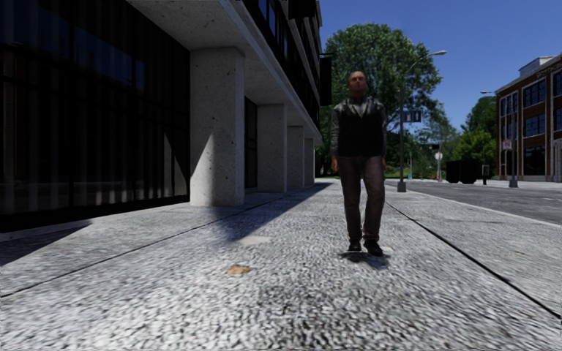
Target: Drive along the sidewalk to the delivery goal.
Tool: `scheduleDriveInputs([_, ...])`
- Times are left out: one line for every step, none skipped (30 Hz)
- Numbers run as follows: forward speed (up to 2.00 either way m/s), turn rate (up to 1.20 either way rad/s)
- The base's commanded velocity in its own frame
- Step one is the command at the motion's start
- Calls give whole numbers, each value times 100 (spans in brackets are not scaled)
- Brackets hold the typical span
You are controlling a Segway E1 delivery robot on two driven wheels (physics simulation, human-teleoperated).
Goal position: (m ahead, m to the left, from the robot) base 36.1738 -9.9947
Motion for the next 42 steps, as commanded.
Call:
scheduleDriveInputs([200,48])
scheduleDriveInputs([200,51])
scheduleDriveInputs([200,56])
scheduleDriveInputs([200,60])
scheduleDriveInputs([200,59])
scheduleDriveInputs([200,52])
scheduleDriveInputs([200,52])
scheduleDriveInputs([200,48])
scheduleDriveInputs([200,47])
scheduleDriveInputs([200,33])
scheduleDriveInputs([200,0])
scheduleDriveInputs([200,0])
scheduleDriveInputs([200,0])
scheduleDriveInputs([200,0])
scheduleDriveInputs([200,0])
scheduleDriveInputs([200,0])
scheduleDriveInputs([200,0])
scheduleDriveInputs([200,0])
scheduleDriveInputs([200,0])
scheduleDriveInputs([200,0])
scheduleDriveInputs([200,-2])
scheduleDriveInputs([200,-2])
scheduleDriveInputs([200,-9])
scheduleDriveInputs([200,-22])
scheduleDriveInputs([200,-35])
scheduleDriveInputs([194,-47])
scheduleDriveInputs([189,-52])
scheduleDriveInputs([189,-52])
scheduleDriveInputs([181,-53])
scheduleDriveInputs([171,-53])
scheduleDriveInputs([165,-53])
scheduleDriveInputs([163,-53])
scheduleDriveInputs([162,-53])
scheduleDriveInputs([161,-53])
scheduleDriveInputs([160,-53])
scheduleDriveInputs([160,-53])
scheduleDriveInputs([160,-53])
scheduleDriveInputs([160,-53])
scheduleDriveInputs([160,-53])
scheduleDriveInputs([160,-52])
scheduleDriveInputs([159,-42])
scheduleDriveInputs([159,-33])
